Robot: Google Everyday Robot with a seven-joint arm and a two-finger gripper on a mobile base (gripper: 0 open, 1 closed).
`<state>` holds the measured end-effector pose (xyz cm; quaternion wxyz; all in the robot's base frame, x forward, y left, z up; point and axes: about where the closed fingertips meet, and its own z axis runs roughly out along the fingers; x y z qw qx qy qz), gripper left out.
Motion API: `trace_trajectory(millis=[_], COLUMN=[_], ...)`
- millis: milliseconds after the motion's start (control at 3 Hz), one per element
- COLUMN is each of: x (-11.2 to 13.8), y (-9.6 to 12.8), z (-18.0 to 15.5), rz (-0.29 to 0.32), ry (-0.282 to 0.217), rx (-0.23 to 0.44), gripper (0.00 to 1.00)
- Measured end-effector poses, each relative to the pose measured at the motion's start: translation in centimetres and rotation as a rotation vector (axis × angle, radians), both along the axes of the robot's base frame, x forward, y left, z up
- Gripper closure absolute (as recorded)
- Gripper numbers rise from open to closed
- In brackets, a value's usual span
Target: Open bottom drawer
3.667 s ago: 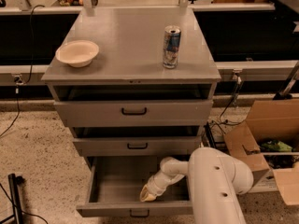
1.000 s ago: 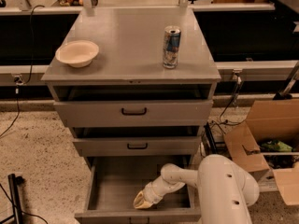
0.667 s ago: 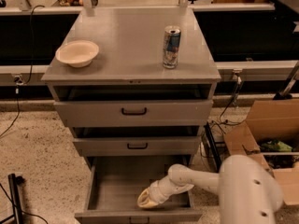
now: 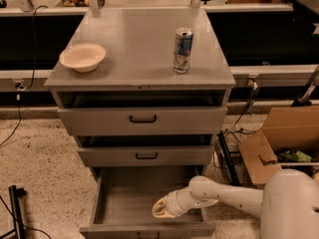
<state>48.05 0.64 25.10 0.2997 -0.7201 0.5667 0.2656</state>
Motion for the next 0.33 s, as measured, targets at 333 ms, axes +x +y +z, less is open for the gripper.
trace_trajectory(millis=[333], x=[0.68], y=[-0.41], z=[1.04], rz=[0.021], ry=[-0.007], rx=[0.03], gripper=[1.0])
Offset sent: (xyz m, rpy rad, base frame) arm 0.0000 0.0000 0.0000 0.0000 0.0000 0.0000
